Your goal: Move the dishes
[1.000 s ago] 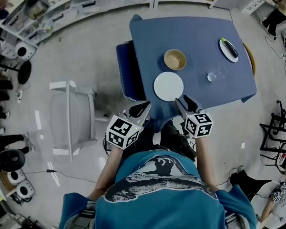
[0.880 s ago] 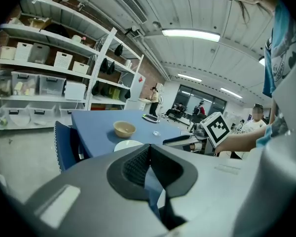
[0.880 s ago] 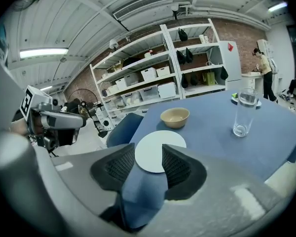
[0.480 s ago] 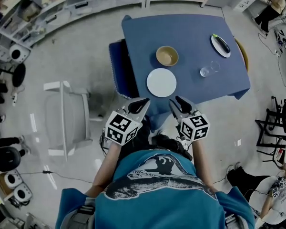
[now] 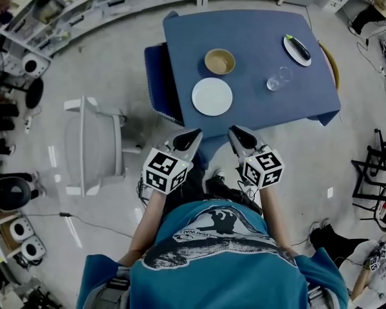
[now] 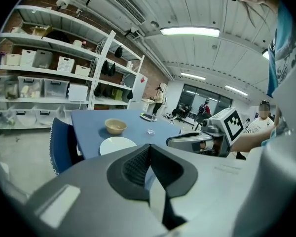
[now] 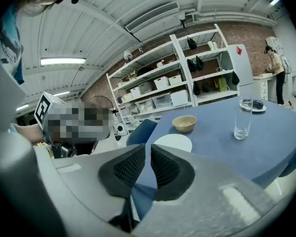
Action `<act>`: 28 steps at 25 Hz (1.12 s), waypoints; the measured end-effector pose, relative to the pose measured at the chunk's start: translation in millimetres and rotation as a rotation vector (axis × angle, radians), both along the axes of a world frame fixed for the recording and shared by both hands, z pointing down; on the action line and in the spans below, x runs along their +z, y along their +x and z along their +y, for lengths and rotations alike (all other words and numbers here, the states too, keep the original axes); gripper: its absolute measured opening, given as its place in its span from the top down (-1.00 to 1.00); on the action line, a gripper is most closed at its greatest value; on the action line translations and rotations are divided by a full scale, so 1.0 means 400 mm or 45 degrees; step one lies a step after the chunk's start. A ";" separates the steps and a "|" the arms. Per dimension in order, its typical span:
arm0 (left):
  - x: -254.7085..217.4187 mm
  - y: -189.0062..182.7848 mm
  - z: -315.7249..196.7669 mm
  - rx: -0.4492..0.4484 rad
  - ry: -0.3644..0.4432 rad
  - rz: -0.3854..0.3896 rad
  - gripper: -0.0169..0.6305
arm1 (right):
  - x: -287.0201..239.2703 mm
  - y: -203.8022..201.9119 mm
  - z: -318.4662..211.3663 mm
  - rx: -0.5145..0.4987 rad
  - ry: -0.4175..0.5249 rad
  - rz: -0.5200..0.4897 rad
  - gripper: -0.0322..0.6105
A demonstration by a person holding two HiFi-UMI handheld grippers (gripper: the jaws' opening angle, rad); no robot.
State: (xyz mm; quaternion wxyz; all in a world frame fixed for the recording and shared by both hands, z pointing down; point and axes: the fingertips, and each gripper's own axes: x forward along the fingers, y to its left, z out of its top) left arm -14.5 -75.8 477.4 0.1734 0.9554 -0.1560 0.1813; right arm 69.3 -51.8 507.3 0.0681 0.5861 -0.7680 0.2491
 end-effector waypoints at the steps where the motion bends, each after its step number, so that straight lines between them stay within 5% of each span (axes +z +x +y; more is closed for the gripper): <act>1: -0.002 0.002 0.016 -0.007 0.001 -0.001 0.91 | -0.004 0.001 0.013 -0.006 0.009 -0.005 0.79; 28: 0.004 0.061 0.339 -0.042 0.062 -0.029 0.91 | -0.038 0.027 0.228 -0.164 0.115 0.009 0.89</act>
